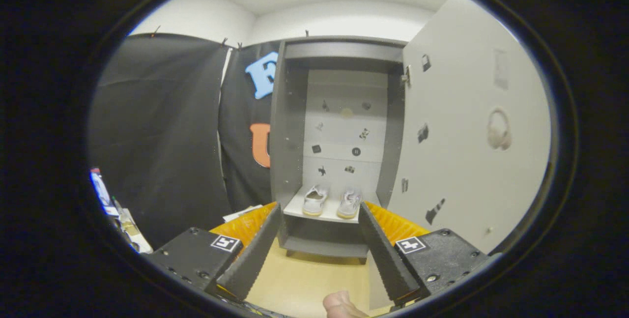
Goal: Open the shoe cabinet door, grab the shoes and put them into the shoe cabinet, then close the shoe cabinet door.
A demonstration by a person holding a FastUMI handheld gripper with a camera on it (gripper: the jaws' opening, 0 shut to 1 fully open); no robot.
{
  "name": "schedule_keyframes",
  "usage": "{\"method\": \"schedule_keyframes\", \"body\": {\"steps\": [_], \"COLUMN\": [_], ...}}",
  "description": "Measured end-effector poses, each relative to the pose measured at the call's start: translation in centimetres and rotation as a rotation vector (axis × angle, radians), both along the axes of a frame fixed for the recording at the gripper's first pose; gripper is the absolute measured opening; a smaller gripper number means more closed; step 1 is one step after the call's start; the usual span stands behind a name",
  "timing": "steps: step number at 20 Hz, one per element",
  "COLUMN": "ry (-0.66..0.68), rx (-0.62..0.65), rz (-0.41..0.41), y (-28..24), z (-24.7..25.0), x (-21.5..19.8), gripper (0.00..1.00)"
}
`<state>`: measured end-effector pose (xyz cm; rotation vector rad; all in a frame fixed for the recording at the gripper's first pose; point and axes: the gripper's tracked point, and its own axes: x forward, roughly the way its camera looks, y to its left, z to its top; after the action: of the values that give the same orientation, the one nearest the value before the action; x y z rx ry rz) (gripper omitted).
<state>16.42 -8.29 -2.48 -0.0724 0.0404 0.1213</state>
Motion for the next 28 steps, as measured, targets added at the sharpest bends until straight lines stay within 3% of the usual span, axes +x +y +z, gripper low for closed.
{"method": "schedule_keyframes", "body": {"steps": [5,11,16,22,28], "ry": [-0.068,-0.124,-0.074,0.036,0.113], "rx": [0.034,-0.006,-0.007,0.039,-0.001], "rz": [0.042,-0.071,-0.159,-0.164,-0.214], "y": [-4.5,-15.5,-23.3,-28.0,-31.9], "z": [4.3,7.1,5.3,0.9,-4.9], "x": [-7.4,-11.5,-9.8,-4.7,0.2], "gripper": [1.0,1.0,1.0,1.0,1.0]}}
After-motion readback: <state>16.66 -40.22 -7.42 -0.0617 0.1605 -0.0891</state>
